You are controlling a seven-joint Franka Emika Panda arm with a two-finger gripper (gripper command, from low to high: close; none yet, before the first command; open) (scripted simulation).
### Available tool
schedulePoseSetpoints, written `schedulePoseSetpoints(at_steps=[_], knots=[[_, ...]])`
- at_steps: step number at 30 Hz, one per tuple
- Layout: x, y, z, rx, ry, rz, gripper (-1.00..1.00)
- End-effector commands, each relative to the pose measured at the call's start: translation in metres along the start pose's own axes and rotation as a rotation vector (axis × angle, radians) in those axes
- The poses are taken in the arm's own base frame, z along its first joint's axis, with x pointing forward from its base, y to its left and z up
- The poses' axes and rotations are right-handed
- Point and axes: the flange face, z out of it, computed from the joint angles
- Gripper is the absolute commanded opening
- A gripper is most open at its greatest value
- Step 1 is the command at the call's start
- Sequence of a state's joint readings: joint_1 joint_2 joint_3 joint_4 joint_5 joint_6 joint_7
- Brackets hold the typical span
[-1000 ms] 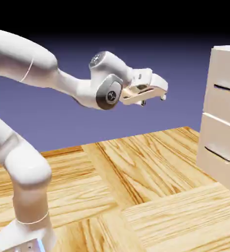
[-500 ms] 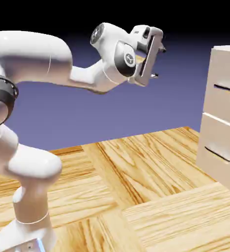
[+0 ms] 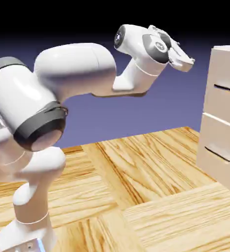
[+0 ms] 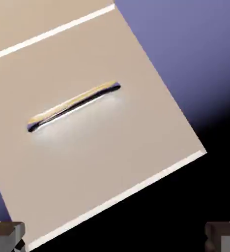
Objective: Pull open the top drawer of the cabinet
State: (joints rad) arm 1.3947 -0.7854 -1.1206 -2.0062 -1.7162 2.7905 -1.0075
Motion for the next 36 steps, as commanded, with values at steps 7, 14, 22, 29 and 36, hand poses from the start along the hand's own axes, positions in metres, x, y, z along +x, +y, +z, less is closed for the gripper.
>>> schedulePoseSetpoints(at_steps=[7, 14, 22, 29, 36], knots=[[0.001, -0.026, 0.062, 0.003, -0.074, -0.494, 0.0], [0.022, -0.06, 0.132, 0.042, -0.145, -1.02, 0.0], [0.068, -0.101, 0.209, 0.104, -0.225, -1.67, 0.0], [0.075, -0.106, 0.251, 0.119, -0.25, -1.833, 0.0], [0.073, -0.106, 0.27, 0.12, -0.248, -1.837, -1.0]])
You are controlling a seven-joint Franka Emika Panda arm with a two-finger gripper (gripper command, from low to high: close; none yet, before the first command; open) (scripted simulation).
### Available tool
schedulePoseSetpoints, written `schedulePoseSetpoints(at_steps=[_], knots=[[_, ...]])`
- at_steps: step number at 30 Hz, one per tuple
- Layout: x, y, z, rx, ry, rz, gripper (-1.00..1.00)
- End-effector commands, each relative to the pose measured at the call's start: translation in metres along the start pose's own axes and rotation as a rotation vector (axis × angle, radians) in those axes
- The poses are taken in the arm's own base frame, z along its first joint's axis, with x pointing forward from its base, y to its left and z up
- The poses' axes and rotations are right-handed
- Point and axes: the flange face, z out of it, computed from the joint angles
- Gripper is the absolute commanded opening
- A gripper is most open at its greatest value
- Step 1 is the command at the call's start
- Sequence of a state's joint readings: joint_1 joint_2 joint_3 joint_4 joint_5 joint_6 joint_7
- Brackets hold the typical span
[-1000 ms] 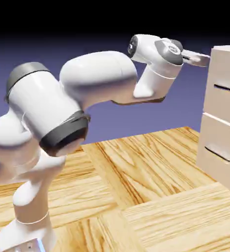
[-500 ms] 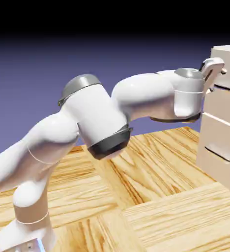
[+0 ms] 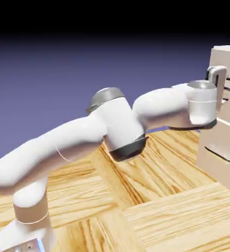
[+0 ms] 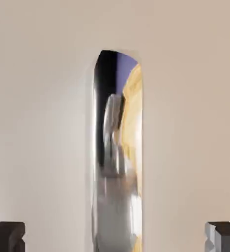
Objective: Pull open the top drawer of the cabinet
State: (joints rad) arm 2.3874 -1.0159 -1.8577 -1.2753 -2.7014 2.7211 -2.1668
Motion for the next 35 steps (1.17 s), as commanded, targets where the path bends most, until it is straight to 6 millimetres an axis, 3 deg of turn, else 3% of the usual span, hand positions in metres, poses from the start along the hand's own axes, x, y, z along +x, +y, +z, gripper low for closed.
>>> schedulePoseSetpoints(at_steps=[1, 13, 31, 32, 33, 35], knots=[[0.0, 0.0, -0.006, 0.0, 0.0, 0.0, -1.0], [0.0, 0.0, -0.091, 0.0, 0.0, 0.0, -1.0], [0.0, 0.0, -0.259, 0.0, 0.0, 0.0, -1.0], [0.0, 0.0, -0.259, 0.0, 0.0, 0.0, 1.0], [0.0, 0.0, -0.259, 0.0, 0.0, 0.0, 1.0], [0.0, 0.0, -0.281, -0.002, 0.0, 0.003, 1.0]])
